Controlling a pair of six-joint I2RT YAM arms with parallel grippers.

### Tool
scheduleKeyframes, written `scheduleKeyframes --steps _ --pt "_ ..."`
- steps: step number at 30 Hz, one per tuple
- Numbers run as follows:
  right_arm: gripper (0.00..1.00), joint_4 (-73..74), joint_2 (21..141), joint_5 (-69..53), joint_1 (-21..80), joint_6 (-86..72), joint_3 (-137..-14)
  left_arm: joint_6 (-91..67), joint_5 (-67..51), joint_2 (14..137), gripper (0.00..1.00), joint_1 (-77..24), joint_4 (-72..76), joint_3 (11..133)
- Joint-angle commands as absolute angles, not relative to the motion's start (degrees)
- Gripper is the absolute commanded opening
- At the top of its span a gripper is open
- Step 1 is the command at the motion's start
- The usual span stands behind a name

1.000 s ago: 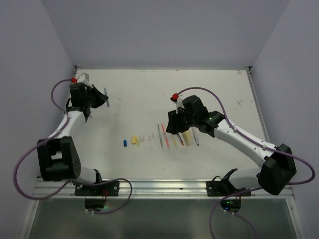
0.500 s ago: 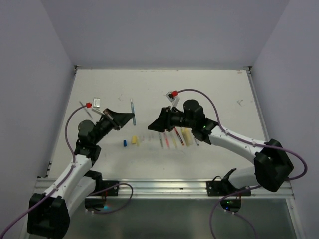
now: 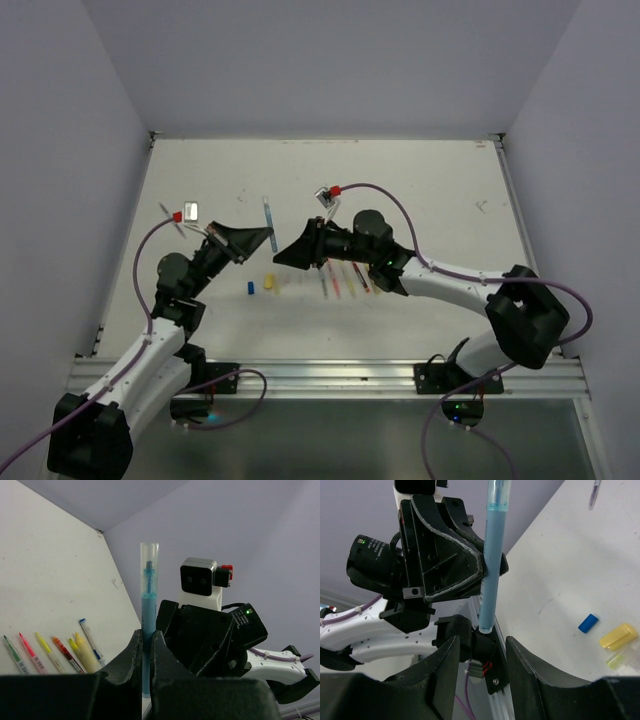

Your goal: Open the pen caps

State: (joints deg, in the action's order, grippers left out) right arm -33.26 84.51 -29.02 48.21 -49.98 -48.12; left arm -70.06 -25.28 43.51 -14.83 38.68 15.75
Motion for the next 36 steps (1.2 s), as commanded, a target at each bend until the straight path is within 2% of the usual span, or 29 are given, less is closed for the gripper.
scheduleKeyframes --steps 1,16,22,25,26,27,28,31,32,33,35,36 --pt "0.45 -39.99 85.78 -26.63 48.69 -51.85 -48.07 -71.10 -24.52 43.94 0.00 -15.29 42.45 15.64" --pt "0.34 -42.89 91.23 -25.66 49.04 -53.00 -52.12 -71.63 -24.61 43.51 0.00 -16.70 42.37 14.59" --pt "0.32 -42.37 92.11 -25.93 48.96 -53.18 -53.35 -71.02 -24.52 42.72 0.00 -16.87 41.13 14.33" --pt "0.24 -40.26 92.81 -25.84 48.96 -52.38 -54.75 -71.02 -24.52 42.37 0.00 -17.05 41.04 14.33" --pt "0.17 -40.25 93.07 -26.01 49.04 -52.38 -55.10 -70.93 -24.61 42.28 0.00 -17.14 41.04 14.33" --pt "0.06 -39.38 93.34 -26.02 49.04 -52.12 -55.37 -70.93 -24.70 42.19 0.00 -17.14 40.70 14.33" --pt "0.00 -38.33 93.43 -26.19 49.04 -51.77 -55.81 -70.67 -24.78 42.10 0.00 -17.23 40.61 14.67" --pt "0.00 -34.20 92.38 -26.28 49.04 -49.49 -56.25 -67.69 -25.14 41.66 0.00 -17.23 37.80 16.42" --pt "0.00 -33.32 91.85 -26.11 49.04 -49.05 -55.55 -66.72 -24.79 41.49 0.09 -17.23 36.66 17.13" --pt "0.00 -31.74 91.06 -26.02 49.04 -48.26 -55.20 -66.01 -24.26 41.48 0.29 -17.23 33.61 18.01" --pt "0.00 -30.42 89.22 -26.45 49.04 -47.73 -54.32 -63.55 -22.42 41.40 0.42 -17.23 30.17 20.56" --pt "0.00 -28.76 88.60 -26.54 49.04 -47.29 -54.14 -62.76 -21.63 41.40 0.52 -17.23 26.84 21.52"
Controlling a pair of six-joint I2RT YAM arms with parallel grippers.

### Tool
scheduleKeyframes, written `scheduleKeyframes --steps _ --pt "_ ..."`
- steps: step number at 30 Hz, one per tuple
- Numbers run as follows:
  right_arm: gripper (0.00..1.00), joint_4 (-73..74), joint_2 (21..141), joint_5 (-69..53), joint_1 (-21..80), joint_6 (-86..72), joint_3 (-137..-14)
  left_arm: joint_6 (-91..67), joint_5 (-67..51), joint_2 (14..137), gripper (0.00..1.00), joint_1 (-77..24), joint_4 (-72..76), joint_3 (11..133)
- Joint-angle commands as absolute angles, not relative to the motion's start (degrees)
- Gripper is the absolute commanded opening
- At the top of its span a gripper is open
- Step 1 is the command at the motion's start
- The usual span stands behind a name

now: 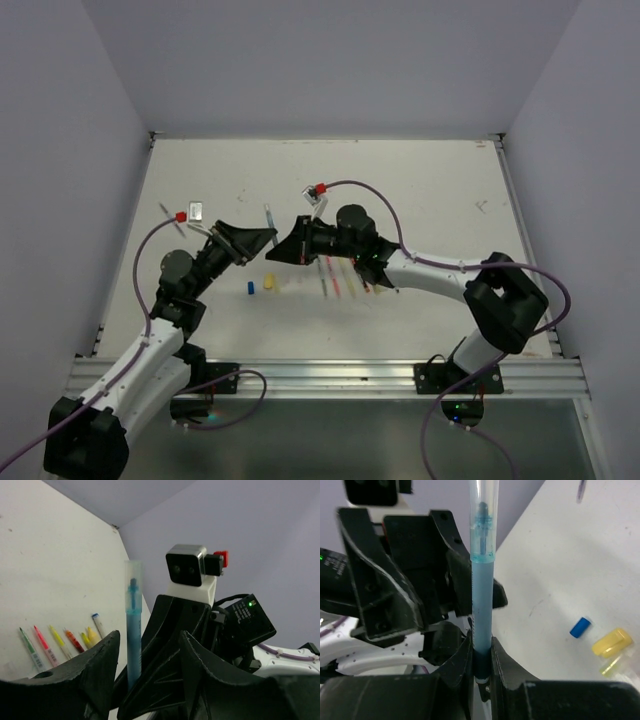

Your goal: Open the pen caps

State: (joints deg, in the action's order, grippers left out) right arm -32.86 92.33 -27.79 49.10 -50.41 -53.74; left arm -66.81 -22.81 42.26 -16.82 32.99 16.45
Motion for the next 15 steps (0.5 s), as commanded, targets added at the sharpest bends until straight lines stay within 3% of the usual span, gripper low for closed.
scheduleKeyframes --steps 1,8,15 --pt "0.00 -28.04 87.38 -26.98 49.13 -46.94 -53.79 -61.36 -21.01 41.66 0.55 -17.23 25.59 23.19" --pt "0.00 -26.89 84.99 -28.65 50.89 -46.23 -50.36 -60.38 -19.86 44.82 0.54 -17.14 25.49 26.19" --pt "0.00 -25.49 85.43 -29.18 51.77 -45.35 -51.41 -61.17 -21.18 46.76 0.46 -17.23 26.89 26.02"
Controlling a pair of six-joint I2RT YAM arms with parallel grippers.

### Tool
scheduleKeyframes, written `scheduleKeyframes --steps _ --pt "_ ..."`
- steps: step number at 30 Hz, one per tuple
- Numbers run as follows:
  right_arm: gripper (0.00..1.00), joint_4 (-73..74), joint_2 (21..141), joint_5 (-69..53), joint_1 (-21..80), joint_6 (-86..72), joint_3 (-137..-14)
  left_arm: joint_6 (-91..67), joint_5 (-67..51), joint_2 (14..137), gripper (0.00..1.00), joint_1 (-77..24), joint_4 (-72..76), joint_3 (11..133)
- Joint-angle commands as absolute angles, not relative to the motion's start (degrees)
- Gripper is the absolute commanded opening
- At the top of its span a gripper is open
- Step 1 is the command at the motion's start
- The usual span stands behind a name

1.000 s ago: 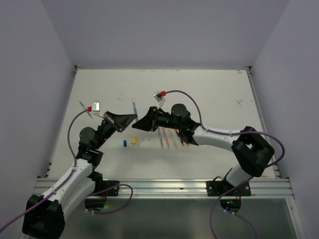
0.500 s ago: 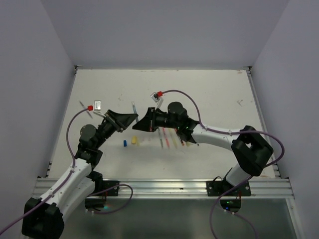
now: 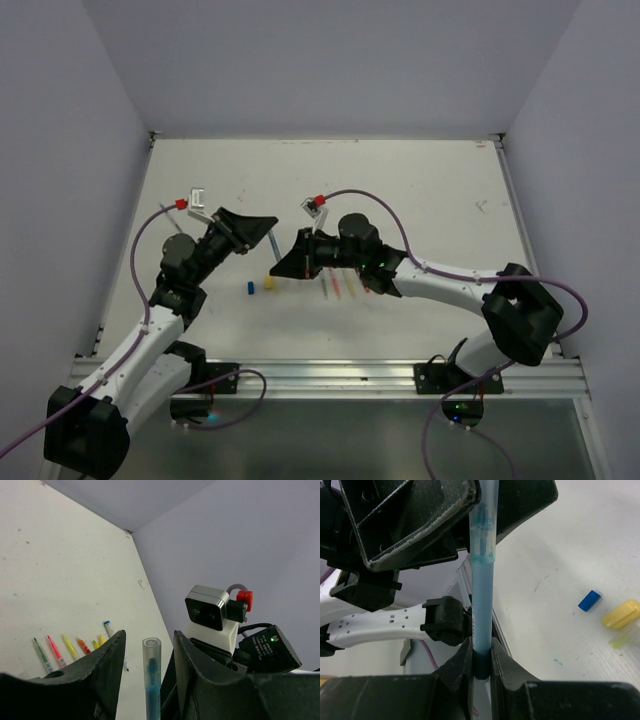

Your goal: Open the pen caps

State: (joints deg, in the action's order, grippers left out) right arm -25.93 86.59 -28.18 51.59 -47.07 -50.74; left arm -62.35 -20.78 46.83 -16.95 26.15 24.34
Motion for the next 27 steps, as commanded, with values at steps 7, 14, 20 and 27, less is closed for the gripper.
scheduleKeyframes --steps 7,14,20,27 --pt "0.00 -21.19 84.81 -26.90 51.86 -43.16 -52.12 -60.65 -21.36 47.28 0.00 -17.23 24.61 27.07" --pt "0.00 -1.57 85.78 -14.65 53.52 -33.79 -59.21 -57.31 -13.67 48.95 0.00 -17.23 7.11 33.03" --pt "0.00 17.39 90.43 9.38 64.06 -26.72 -66.36 -54.67 5.79 56.23 0.00 -17.05 -7.03 45.78" --pt "0.00 22.23 90.80 23.09 68.38 -27.07 -63.72 -55.63 5.37 64.86 0.00 -11.62 -3.87 51.25"
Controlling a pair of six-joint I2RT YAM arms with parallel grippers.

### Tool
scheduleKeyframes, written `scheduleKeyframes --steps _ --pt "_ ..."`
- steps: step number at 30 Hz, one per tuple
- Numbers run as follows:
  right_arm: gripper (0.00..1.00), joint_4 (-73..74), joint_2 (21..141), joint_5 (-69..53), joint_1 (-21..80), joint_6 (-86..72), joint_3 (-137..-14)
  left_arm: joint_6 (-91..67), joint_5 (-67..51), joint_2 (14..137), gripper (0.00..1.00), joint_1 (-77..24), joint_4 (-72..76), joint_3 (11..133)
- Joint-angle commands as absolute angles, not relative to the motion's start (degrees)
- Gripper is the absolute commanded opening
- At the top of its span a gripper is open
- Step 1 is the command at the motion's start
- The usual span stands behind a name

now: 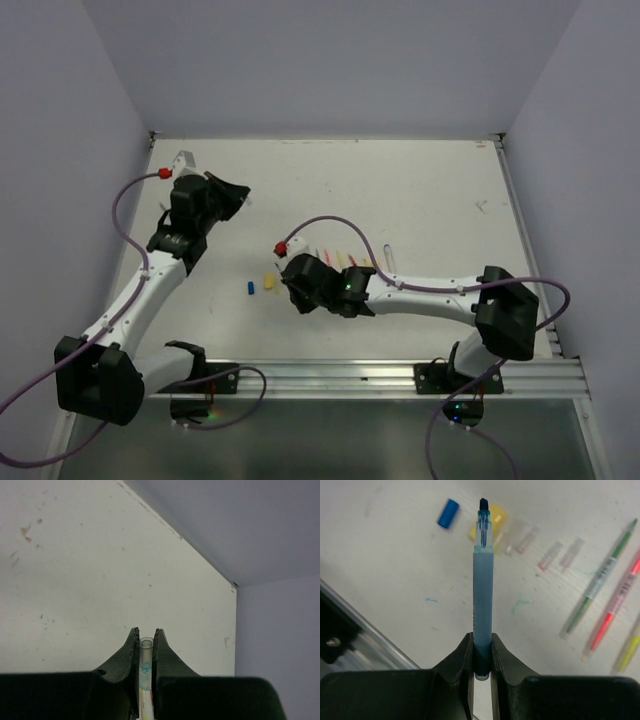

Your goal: Open the pen caps

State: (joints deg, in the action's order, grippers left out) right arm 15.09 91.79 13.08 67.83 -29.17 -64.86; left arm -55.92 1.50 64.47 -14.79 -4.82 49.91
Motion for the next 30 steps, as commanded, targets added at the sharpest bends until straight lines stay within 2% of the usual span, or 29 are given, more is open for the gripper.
scheduleKeyframes --steps 1,5,7,13,20,30 --pt "0.00 22.50 89.83 23.81 68.38 -26.90 -62.76 -55.37 3.01 65.04 0.00 -10.82 -3.00 51.15" --pt "0.00 24.33 83.86 25.58 66.72 -26.19 -60.91 -48.11 0.27 65.57 0.00 -9.14 -6.21 52.29" --pt "0.00 24.43 79.55 22.79 62.51 -25.93 -58.99 -45.45 -1.65 64.95 0.00 -9.58 -10.17 50.81" --pt "0.00 25.93 71.99 19.60 46.60 -23.38 -52.66 -43.50 -3.77 56.61 0.00 -9.67 -12.92 34.47" --pt "0.00 25.93 74.34 16.19 33.34 -21.53 -49.75 -47.54 -5.45 52.65 0.00 -11.95 -16.34 24.97" --pt "0.00 21.53 80.06 8.44 21.10 -20.74 -45.97 -49.66 -1.14 52.47 0.00 -13.54 -20.92 22.85"
